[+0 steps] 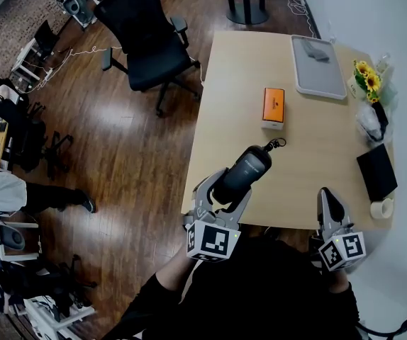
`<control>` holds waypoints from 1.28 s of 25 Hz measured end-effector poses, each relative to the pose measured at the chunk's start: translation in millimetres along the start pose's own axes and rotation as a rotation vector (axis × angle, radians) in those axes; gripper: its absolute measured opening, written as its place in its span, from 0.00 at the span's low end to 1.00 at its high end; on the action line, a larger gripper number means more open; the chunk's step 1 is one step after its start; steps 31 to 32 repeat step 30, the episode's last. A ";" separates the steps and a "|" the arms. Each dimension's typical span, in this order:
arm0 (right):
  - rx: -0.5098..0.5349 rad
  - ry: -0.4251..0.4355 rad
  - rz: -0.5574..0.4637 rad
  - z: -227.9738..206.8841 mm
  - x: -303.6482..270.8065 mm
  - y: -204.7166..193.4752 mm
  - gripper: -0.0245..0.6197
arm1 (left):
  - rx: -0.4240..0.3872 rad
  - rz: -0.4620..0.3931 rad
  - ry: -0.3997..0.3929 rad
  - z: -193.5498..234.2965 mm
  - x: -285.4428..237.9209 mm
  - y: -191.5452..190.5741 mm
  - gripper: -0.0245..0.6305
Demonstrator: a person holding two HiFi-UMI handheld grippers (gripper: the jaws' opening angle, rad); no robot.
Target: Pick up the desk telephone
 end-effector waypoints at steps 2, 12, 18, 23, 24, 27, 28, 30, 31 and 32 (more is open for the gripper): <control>-0.003 -0.002 -0.002 -0.5 0.2 0.3 0.04 | -0.002 -0.001 0.002 0.6 0.1 0.4 0.44; -0.008 0.003 -0.002 -3.2 -0.8 -2.0 0.04 | -0.006 0.008 0.006 0.7 -3.0 -2.0 0.44; -0.006 0.003 0.000 -2.9 0.0 -2.5 0.04 | -0.008 0.015 0.005 -0.6 -3.1 -4.4 0.44; -0.004 0.003 0.002 -2.0 0.0 -1.9 0.04 | -0.008 0.011 0.005 0.3 -2.8 -2.3 0.44; -0.004 0.003 0.002 -1.6 -0.2 -1.9 0.04 | -0.012 0.011 0.006 0.9 -2.9 -2.2 0.44; -0.003 0.002 0.005 -0.8 -0.9 -2.5 0.04 | -0.003 0.017 0.003 1.1 -3.5 -4.7 0.44; -0.003 0.002 0.005 -0.4 -1.1 -2.6 0.04 | -0.001 0.019 0.001 1.2 -3.5 -5.4 0.44; -0.003 0.001 0.007 0.3 -1.4 -2.5 0.04 | 0.003 0.022 -0.001 1.3 -3.5 -6.4 0.44; -0.003 0.001 0.007 0.3 -1.4 -2.5 0.04 | 0.003 0.022 -0.001 1.3 -3.5 -6.4 0.44; -0.003 0.001 0.007 0.3 -1.4 -2.5 0.04 | 0.003 0.022 -0.001 1.3 -3.5 -6.4 0.44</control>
Point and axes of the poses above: the fingertips, and each gripper's own axes: x backward along the fingers, z to its left, y out of its top, the point moved 2 cm from there along x, backward along the fingers, and after that the axes turned 10 degrees about z, right-handed, at the moved point
